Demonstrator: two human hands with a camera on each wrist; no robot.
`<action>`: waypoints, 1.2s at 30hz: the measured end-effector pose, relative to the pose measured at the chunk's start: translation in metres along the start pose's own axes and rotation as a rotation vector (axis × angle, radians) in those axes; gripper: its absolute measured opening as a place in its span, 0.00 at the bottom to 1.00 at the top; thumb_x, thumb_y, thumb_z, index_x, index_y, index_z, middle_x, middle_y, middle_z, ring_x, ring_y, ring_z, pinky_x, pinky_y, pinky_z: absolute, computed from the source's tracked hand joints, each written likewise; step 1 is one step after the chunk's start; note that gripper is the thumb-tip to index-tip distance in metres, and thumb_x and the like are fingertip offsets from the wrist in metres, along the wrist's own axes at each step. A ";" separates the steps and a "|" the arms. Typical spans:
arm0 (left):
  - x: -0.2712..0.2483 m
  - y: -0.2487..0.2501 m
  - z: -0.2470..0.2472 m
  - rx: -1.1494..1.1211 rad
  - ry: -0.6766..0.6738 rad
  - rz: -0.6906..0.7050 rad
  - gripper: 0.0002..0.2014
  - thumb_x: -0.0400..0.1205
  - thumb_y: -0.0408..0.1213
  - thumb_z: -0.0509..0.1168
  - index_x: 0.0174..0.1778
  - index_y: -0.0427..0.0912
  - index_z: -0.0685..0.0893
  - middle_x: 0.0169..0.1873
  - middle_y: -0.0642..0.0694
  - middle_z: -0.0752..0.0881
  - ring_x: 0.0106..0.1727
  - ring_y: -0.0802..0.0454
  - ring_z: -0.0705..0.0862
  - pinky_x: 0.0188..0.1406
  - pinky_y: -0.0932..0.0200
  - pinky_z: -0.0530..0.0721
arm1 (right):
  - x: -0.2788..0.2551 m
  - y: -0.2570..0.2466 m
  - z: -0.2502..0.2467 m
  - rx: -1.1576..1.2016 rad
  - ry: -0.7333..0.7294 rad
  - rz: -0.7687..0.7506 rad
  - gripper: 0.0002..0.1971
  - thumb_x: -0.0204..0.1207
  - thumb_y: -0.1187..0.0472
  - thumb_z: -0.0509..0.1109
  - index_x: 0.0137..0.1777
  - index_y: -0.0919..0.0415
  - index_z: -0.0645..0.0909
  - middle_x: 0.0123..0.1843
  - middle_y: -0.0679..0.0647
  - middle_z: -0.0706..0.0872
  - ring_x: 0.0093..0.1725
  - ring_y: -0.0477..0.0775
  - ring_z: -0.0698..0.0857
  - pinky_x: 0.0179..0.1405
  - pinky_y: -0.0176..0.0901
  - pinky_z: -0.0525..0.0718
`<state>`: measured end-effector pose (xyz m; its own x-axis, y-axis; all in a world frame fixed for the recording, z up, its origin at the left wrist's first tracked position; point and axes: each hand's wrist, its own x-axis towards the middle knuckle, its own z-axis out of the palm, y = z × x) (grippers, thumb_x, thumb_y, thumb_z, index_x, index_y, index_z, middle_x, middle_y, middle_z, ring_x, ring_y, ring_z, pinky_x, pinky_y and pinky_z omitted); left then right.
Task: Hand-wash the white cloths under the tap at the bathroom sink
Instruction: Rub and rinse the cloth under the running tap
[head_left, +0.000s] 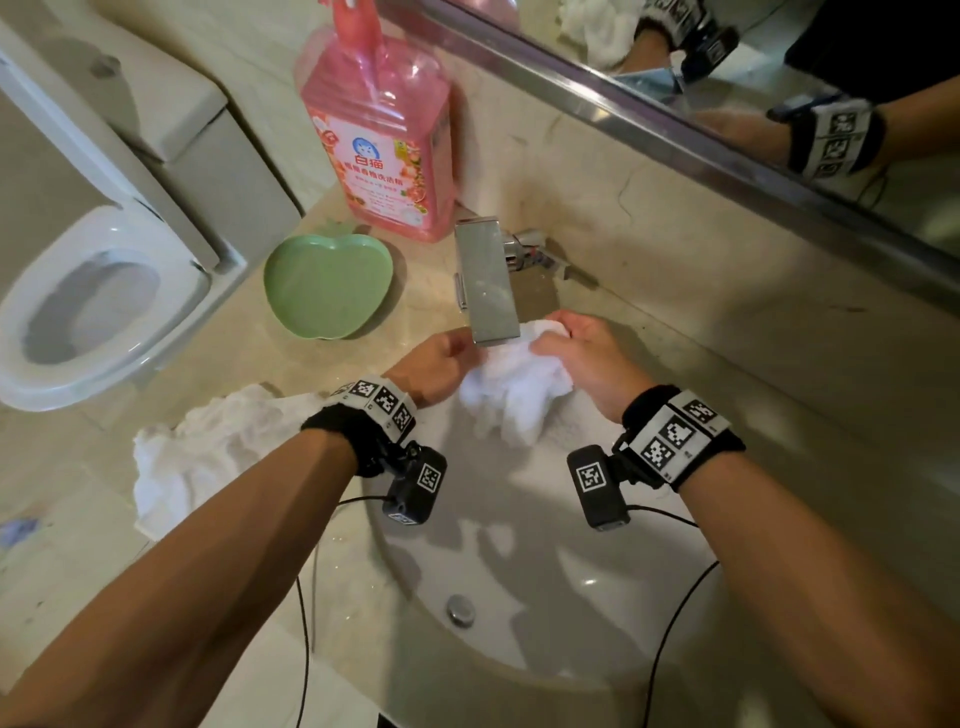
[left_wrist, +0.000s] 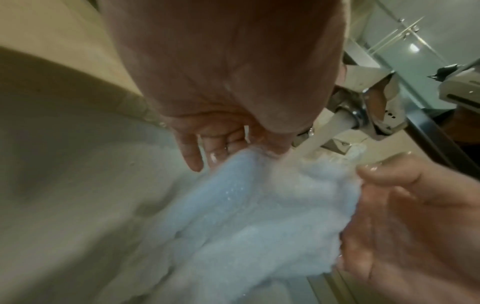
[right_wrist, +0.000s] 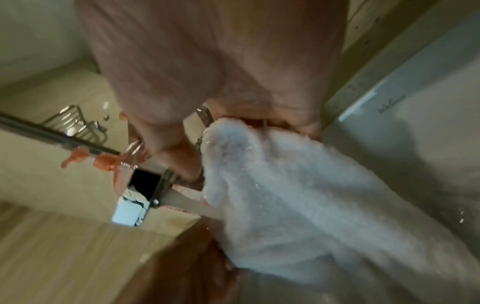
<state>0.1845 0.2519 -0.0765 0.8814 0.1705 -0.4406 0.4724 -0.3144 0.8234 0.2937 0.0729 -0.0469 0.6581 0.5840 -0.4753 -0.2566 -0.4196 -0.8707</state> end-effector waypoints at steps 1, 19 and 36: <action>-0.001 0.004 -0.001 -0.005 -0.010 0.033 0.13 0.89 0.38 0.58 0.67 0.52 0.82 0.58 0.55 0.85 0.61 0.54 0.83 0.66 0.56 0.77 | 0.001 0.004 -0.001 -0.100 -0.024 0.010 0.17 0.71 0.58 0.79 0.59 0.54 0.83 0.53 0.55 0.87 0.52 0.57 0.85 0.49 0.50 0.82; 0.000 -0.002 0.002 0.002 -0.054 -0.053 0.19 0.87 0.37 0.61 0.75 0.47 0.75 0.62 0.48 0.83 0.62 0.50 0.80 0.64 0.56 0.75 | 0.000 -0.002 0.021 0.065 0.072 -0.087 0.17 0.72 0.39 0.70 0.53 0.47 0.89 0.53 0.55 0.92 0.57 0.60 0.90 0.62 0.62 0.85; -0.025 -0.004 -0.024 -0.020 0.210 0.083 0.11 0.88 0.42 0.59 0.39 0.52 0.78 0.34 0.52 0.79 0.37 0.51 0.75 0.42 0.54 0.74 | 0.003 -0.003 0.022 0.039 0.139 -0.062 0.07 0.84 0.54 0.68 0.56 0.52 0.86 0.55 0.61 0.91 0.58 0.67 0.88 0.62 0.68 0.85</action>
<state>0.1605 0.2715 -0.0601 0.8963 0.3365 -0.2887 0.3965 -0.3172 0.8615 0.2811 0.0912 -0.0485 0.7644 0.5049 -0.4010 -0.2384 -0.3565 -0.9034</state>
